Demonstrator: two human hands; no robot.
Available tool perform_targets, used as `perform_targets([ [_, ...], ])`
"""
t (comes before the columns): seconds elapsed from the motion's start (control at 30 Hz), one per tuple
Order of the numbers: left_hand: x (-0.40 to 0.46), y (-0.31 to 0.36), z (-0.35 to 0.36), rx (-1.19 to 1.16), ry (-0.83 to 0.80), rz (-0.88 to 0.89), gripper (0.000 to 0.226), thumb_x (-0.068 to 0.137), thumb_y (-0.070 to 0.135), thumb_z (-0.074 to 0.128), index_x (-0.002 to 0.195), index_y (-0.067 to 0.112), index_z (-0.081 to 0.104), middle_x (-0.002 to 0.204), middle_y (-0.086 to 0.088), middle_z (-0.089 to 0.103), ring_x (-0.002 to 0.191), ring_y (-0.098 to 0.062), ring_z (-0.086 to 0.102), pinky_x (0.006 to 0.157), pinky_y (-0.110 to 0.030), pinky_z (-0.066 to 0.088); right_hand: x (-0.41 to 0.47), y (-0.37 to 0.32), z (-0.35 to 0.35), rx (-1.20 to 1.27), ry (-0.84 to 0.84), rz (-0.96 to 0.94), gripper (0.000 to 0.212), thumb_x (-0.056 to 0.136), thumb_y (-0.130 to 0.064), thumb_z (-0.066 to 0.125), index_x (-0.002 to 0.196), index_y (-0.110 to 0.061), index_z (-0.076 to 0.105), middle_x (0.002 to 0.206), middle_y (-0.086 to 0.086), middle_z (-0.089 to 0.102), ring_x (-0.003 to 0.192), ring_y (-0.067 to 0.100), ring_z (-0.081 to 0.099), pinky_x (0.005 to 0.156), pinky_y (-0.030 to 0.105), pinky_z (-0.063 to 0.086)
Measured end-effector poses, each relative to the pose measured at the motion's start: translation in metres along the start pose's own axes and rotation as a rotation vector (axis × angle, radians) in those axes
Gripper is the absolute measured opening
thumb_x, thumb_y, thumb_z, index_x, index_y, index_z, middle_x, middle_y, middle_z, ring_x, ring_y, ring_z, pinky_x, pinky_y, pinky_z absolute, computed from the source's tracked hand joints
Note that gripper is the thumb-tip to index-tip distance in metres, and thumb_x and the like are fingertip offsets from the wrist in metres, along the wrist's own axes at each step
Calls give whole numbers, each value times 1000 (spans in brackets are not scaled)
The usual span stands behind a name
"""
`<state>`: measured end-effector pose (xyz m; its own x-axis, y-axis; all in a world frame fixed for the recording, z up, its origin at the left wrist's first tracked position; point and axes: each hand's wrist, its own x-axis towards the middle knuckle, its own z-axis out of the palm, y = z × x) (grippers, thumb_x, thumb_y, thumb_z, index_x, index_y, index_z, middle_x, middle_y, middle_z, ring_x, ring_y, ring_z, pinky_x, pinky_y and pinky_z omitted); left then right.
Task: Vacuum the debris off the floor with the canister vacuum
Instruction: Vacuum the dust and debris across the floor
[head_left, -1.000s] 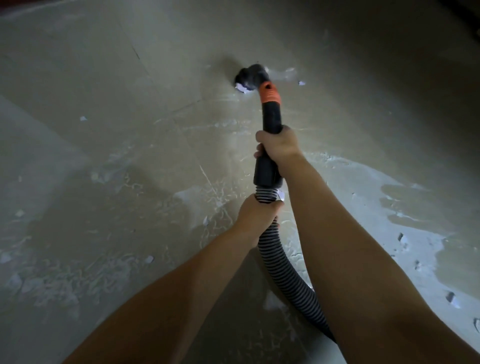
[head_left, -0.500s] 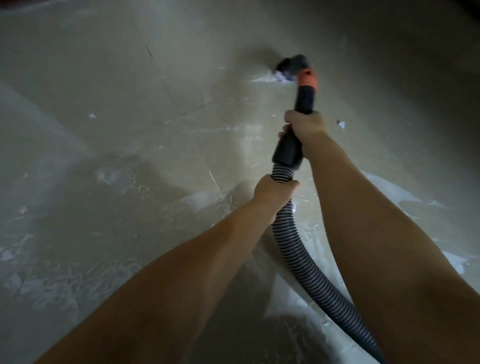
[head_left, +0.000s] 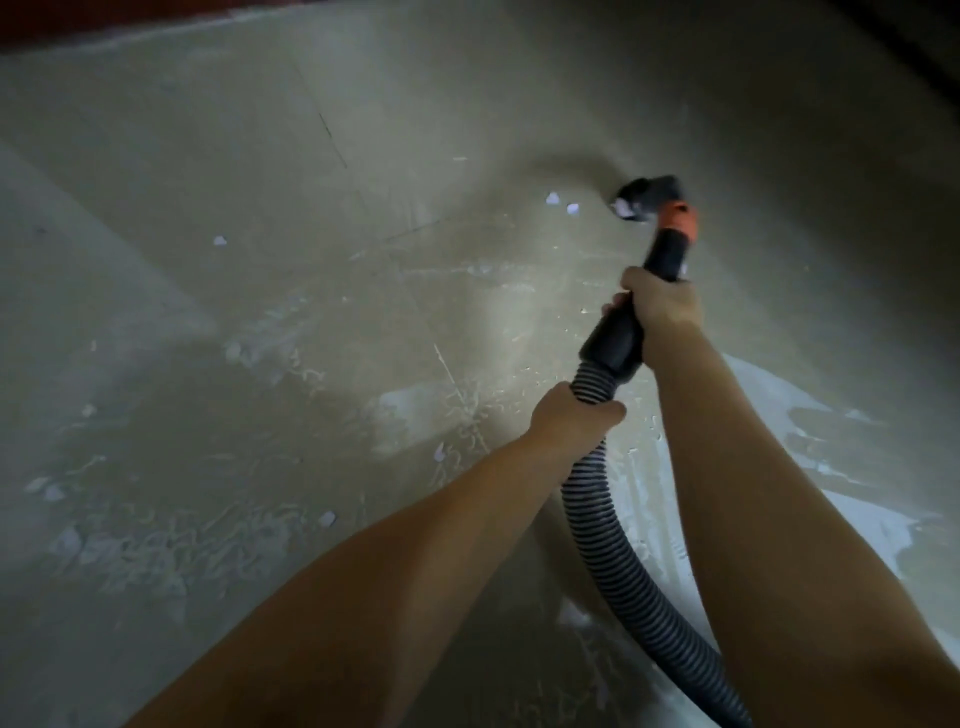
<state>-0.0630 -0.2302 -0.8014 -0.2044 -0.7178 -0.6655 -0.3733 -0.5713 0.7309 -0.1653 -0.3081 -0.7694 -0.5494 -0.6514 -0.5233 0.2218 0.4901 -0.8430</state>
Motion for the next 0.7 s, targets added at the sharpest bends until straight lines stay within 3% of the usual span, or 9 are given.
perform_targets([
  [0.07, -10, -18, -8, -88, 132, -49, 31, 81, 24, 64, 104, 4, 58, 92, -15, 67, 81, -28, 67, 74, -38, 55, -14, 9, 35, -106, -160, -35, 17, 84, 0, 58, 74, -7, 46, 56, 8, 49, 30, 11, 48, 40, 23, 48],
  [0.17, -31, -45, -20, -250, 303, -55, 9, 82, 13, 61, 81, 6, 55, 69, -9, 59, 53, -13, 60, 61, -34, 48, -49, 25, 77, -371, -435, -130, 10, 82, -2, 61, 82, -4, 51, 49, 7, 55, 35, 15, 53, 46, 26, 49],
  [0.27, -48, -57, -25, -301, 246, -66, 9, 84, 11, 59, 81, 7, 52, 70, -10, 56, 57, -21, 56, 57, -30, 47, -73, 33, 83, -546, -582, -172, 11, 81, -7, 63, 84, -10, 53, 57, 9, 60, 48, 22, 59, 53, 28, 51],
  [0.37, -56, -56, -15, -218, 161, -22, 10, 83, 15, 63, 83, 12, 53, 79, -12, 61, 71, -27, 61, 73, -42, 54, -75, 27, 46, -311, -398, -156, 15, 84, -2, 60, 76, -9, 49, 58, 10, 53, 37, 14, 53, 45, 24, 48],
  [0.5, -60, -33, 15, 112, -105, 95, 23, 82, 25, 63, 97, 10, 54, 78, -1, 55, 71, -18, 55, 55, -26, 41, -63, 21, -50, 33, 47, -66, 9, 85, -5, 59, 85, -7, 50, 55, 5, 56, 35, 8, 55, 42, 20, 48],
  [0.57, -64, -23, 32, 183, -204, 91, 35, 81, 28, 64, 109, 8, 55, 88, -2, 55, 80, -19, 54, 59, -26, 40, -60, 26, -88, 102, 187, -1, 10, 83, -7, 60, 88, -6, 51, 56, 4, 58, 38, 11, 58, 47, 24, 51],
  [0.63, -71, -25, 48, 205, -252, 37, 44, 82, 29, 64, 119, 7, 53, 99, -5, 55, 88, -22, 54, 69, -29, 43, -59, 33, -105, 109, 216, 56, 11, 83, -6, 61, 85, -6, 50, 60, 6, 57, 39, 14, 59, 49, 26, 52],
  [0.7, -75, -34, 55, 201, -217, 37, 42, 83, 30, 63, 117, 8, 52, 99, -4, 55, 87, -21, 53, 73, -30, 45, -61, 38, -99, 41, 143, 51, 12, 84, -4, 60, 83, -6, 49, 52, 4, 57, 36, 13, 57, 45, 23, 51],
])
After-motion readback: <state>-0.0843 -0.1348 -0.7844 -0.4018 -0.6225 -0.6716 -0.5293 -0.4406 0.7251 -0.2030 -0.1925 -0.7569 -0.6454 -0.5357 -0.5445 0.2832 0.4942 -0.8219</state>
